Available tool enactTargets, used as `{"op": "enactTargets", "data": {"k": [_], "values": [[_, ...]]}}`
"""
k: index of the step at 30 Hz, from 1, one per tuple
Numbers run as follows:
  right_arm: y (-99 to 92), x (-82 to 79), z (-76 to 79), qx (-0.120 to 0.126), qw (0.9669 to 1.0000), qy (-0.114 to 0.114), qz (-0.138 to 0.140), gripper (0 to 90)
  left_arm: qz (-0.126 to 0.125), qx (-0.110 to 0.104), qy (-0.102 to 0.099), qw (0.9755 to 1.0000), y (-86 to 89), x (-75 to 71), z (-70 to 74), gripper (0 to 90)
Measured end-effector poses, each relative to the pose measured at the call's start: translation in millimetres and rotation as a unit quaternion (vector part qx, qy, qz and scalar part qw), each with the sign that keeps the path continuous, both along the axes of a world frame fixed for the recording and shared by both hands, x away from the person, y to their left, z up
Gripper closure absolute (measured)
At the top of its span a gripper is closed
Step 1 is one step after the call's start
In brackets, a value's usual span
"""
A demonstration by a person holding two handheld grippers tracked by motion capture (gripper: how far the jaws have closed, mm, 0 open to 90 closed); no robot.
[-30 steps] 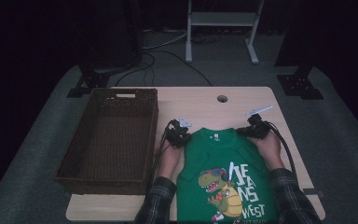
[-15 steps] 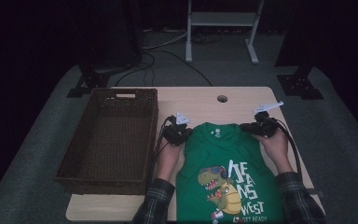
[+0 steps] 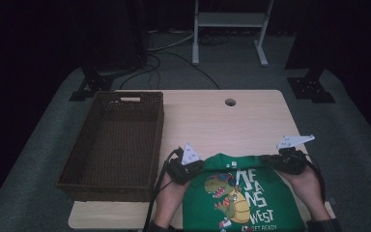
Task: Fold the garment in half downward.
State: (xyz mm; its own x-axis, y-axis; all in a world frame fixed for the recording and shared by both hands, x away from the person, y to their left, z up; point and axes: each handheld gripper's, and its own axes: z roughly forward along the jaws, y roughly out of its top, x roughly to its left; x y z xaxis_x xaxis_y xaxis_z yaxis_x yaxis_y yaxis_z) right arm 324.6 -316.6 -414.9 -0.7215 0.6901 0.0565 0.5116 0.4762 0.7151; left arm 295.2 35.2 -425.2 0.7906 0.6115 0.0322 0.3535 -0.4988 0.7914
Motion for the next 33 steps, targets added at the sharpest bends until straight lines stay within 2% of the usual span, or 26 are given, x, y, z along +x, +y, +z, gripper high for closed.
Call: {"op": "enactTargets", "data": {"k": [4, 9, 11, 15, 20, 25, 33], "values": [[-0.5, -16.6, -15.0, -0.007, 0.9998, 0.015, 0.005, 88.7, -0.006, 0.012, 0.026, 0.9996, 0.6, -11.0, -18.6, 87.5], [-1.8, -21.6, -36.4, -0.013, 0.9990, 0.042, 0.009, 88.7, -0.005, 0.019, 0.062, 0.9979, -1.4, -10.9, -42.8, 87.5], [-1.3, -21.8, -42.0, -0.019, 0.9986, 0.049, 0.010, 88.7, -0.003, 0.012, 0.066, 0.9977, -0.6, -10.1, -46.6, 87.5], [2.1, -18.9, -50.3, -0.031, 0.9977, 0.060, 0.008, 88.8, 0.002, 0.026, 0.060, 0.9978, -3.8, -7.2, -45.9, 87.6], [5.7, -16.5, -50.0, -0.038, 0.9979, 0.053, 0.002, 88.7, 0.012, 0.044, 0.051, 0.9977, -7.5, 3.4, -44.4, 87.7], [6.8, -9.3, -50.6, -0.033, 0.9980, 0.053, -0.007, 88.7, 0.020, 0.059, 0.048, 0.9969, -10.4, 17.4, -42.8, 87.7], [7.9, 7.0, -51.3, -0.028, 0.9979, 0.052, -0.025, 88.7, 0.034, 0.048, 0.048, 0.9971, -10.7, 38.9, -44.1, 87.7]]}}
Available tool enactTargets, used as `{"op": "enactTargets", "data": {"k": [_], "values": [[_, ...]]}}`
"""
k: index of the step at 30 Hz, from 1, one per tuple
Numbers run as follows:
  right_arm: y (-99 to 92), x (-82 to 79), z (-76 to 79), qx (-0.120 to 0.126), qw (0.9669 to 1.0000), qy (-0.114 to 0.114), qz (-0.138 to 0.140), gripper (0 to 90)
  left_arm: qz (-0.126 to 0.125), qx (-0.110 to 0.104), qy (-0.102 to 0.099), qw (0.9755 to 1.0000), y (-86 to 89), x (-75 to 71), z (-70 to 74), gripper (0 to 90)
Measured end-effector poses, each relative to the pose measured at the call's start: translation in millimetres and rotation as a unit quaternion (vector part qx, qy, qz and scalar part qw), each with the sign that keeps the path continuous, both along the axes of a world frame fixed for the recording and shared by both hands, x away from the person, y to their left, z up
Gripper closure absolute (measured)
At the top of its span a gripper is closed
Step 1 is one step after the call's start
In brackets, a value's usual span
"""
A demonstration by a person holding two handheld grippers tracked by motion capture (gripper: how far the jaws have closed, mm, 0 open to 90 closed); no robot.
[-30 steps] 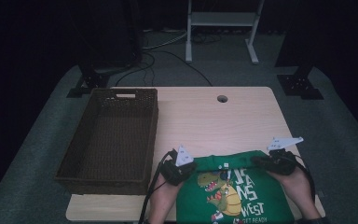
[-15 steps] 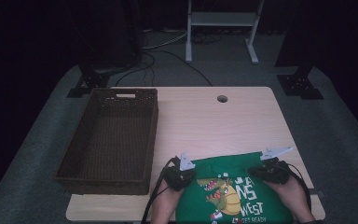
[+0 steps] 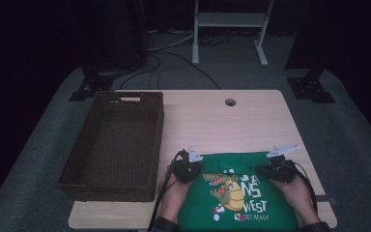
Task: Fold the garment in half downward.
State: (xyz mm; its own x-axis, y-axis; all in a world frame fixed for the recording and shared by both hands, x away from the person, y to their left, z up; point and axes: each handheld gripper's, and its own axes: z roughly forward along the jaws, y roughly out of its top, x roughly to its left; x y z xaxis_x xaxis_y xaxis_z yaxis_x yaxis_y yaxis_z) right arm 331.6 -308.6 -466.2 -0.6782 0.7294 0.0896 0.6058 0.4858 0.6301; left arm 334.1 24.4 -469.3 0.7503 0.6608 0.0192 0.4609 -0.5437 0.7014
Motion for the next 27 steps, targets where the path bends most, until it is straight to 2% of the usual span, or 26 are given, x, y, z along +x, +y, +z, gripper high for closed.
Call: {"op": "enactTargets", "data": {"k": [5, 16, 18, 22, 27], "values": [[0.8, 13.0, 0.6, 0.002, 0.9999, 0.006, -0.014, 88.7, 0.005, -0.012, 0.001, 0.9999, 2.1, 10.5, -1.5, 87.7], [4.9, 38.3, -0.7, 0.007, 0.9993, -0.002, -0.036, 88.7, 0.023, 0.006, -0.002, 0.9997, -1.6, 36.3, 1.1, 87.6], [4.6, 44.9, -0.5, 0.012, 0.9991, 0.005, -0.040, 88.7, 0.026, 0.007, -0.004, 0.9996, -1.4, 42.0, 0.9, 87.6], [7.2, 59.0, -1.1, 0.013, 0.9987, 0.000, -0.049, 88.7, 0.035, 0.012, -0.011, 0.9993, -1.8, 54.0, 0.8, 87.7], [8.4, 79.0, -1.0, 0.019, 0.9983, 0.005, -0.055, 88.7, 0.043, 0.009, -0.017, 0.9989, -0.5, 69.7, -0.1, 87.7]]}}
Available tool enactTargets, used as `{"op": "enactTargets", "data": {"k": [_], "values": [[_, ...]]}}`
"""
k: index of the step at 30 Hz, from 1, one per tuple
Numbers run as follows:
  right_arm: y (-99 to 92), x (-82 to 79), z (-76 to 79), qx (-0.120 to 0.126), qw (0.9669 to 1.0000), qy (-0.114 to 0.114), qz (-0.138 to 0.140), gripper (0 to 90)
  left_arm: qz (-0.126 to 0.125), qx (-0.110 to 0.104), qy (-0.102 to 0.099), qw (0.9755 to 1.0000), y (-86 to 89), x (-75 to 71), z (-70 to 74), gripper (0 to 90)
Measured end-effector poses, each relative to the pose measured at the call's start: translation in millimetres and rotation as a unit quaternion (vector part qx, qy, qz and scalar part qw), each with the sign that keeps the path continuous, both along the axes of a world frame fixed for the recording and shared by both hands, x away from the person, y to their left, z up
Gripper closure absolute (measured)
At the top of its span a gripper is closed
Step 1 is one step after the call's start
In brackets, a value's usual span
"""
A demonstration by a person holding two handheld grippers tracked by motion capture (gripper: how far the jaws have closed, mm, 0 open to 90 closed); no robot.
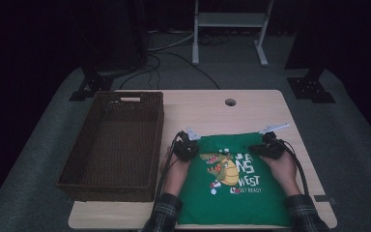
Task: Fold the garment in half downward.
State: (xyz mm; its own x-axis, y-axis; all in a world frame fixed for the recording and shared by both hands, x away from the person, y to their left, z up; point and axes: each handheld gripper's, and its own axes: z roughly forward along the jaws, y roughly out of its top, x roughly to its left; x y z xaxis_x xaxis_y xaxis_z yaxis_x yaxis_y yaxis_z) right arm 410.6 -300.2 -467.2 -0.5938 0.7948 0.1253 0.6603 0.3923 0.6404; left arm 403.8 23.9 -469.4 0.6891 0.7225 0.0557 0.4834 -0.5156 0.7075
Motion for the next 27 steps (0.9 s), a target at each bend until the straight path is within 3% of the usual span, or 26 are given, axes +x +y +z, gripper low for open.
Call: {"op": "enactTargets", "data": {"k": [7, 10, 12, 17, 24, 27], "values": [[0.4, 19.9, -1.2, 0.007, 0.9999, -0.006, -0.011, 88.8, 0.004, -0.003, -0.004, 1.0000, 1.5, 16.4, -0.6, 87.7], [-1.7, 20.0, -2.3, 0.017, 0.9997, -0.005, -0.015, 88.8, 0.005, -0.008, -0.002, 1.0000, 1.9, 15.7, -0.2, 87.6], [0.0, 16.7, -0.1, 0.004, 0.9999, -0.012, -0.008, 88.8, -0.001, -0.012, -0.002, 0.9999, 3.2, 13.1, 2.5, 87.6], [-1.8, 1.9, 15.9, 0.011, 0.9993, -0.036, 0.000, 88.8, -0.004, -0.056, -0.020, 0.9982, 12.7, -3.2, 23.4, 87.6], [-9.0, -31.4, 33.7, 0.035, 0.9970, -0.068, 0.010, 88.8, -0.018, -0.038, -0.040, 0.9983, 12.0, -40.0, 41.7, 87.6], [-9.2, -44.7, 38.3, 0.030, 0.9968, -0.071, 0.020, 88.8, -0.030, -0.039, -0.042, 0.9979, 13.3, -56.6, 46.7, 87.5]]}}
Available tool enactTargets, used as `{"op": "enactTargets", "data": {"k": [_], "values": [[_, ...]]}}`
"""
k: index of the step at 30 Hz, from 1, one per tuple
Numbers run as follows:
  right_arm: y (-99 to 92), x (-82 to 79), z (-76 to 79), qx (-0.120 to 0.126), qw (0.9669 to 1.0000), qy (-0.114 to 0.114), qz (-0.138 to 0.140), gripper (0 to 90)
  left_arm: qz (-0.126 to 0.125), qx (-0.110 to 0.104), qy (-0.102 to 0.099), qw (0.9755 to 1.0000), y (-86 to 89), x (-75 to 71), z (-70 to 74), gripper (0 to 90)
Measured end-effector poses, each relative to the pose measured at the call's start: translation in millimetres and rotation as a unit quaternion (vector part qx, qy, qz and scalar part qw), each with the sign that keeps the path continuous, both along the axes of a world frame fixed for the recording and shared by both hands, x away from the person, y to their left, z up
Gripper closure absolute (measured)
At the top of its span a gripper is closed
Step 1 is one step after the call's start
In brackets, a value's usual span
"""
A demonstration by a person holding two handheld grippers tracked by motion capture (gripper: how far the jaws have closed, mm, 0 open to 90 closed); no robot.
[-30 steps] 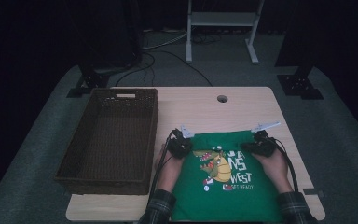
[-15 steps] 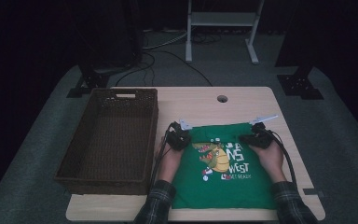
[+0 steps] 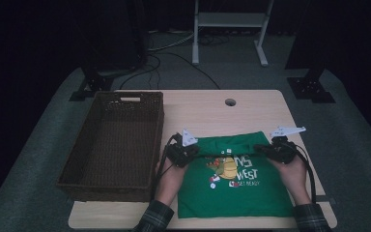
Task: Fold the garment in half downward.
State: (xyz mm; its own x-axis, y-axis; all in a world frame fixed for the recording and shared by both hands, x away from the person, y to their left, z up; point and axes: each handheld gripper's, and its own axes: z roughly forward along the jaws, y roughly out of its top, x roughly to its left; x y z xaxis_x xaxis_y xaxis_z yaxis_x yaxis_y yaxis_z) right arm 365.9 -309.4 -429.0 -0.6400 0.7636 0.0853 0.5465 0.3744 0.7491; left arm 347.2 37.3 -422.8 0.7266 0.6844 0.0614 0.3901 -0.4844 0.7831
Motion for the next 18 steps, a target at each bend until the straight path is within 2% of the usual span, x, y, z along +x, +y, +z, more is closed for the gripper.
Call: {"op": "enactTargets", "data": {"k": [7, 10, 13, 18], "values": [[-0.6, -30.0, 8.0, -0.009, 0.9997, -0.016, 0.019, 88.8, -0.030, 0.002, 0.000, 0.9995, 4.2, -32.5, 2.7, 87.5], [-1.5, -40.6, 9.6, -0.011, 0.9993, -0.022, 0.027, 88.8, -0.043, -0.006, 0.000, 0.9991, 5.4, -45.4, 3.3, 87.6], [-2.5, -50.8, 8.3, -0.015, 0.9990, -0.024, 0.035, 88.7, -0.054, 0.002, -0.007, 0.9985, 3.4, -57.0, 4.7, 87.5], [-8.6, -65.2, 6.1, -0.012, 0.9987, -0.021, 0.046, 88.8, -0.069, -0.008, -0.004, 0.9976, 4.0, -72.6, 4.3, 87.5]]}}
